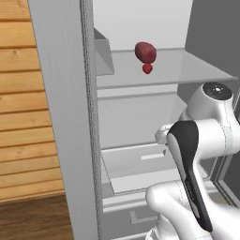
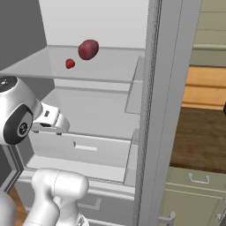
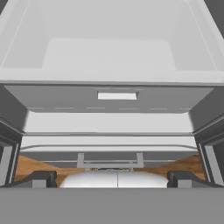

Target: Take the strawberry from the fridge and place it on top of the pancake, located on the dining counter.

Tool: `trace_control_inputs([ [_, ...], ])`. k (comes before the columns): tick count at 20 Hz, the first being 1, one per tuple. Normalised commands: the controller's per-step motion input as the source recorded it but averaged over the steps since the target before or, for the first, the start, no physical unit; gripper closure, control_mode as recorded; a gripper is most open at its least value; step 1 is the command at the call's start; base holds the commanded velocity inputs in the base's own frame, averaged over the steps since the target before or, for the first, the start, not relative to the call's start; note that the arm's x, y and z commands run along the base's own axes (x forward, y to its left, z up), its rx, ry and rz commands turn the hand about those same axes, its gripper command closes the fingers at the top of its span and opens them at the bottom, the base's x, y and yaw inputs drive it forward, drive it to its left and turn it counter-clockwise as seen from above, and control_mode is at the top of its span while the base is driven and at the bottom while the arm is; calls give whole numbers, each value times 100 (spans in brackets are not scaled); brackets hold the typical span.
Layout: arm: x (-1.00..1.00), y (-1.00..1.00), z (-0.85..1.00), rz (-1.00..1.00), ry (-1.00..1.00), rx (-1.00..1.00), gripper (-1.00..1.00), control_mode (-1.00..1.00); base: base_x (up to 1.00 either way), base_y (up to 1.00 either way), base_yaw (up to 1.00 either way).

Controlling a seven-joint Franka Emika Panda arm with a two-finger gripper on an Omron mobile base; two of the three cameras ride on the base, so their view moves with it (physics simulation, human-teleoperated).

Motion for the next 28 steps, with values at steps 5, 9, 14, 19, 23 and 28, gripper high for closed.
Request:
trace_control_inputs([
  [5,2,0,36,0,-24,0,-100,-100,4,1,0],
  [9,2,2,92,-2,-32,2,-100,-100,0,0,0],
  [14,20,17,99,-1,-28,3,-100,-100,0,0,0],
  [19,47,0,87,0,-5,3,-100,-100,0,0,0],
  [23,88,3,6,0,-17,1,-100,-100,0,0,0],
  [28,72,1,20,-2,-2,0,-100,-100,0,0,0],
])
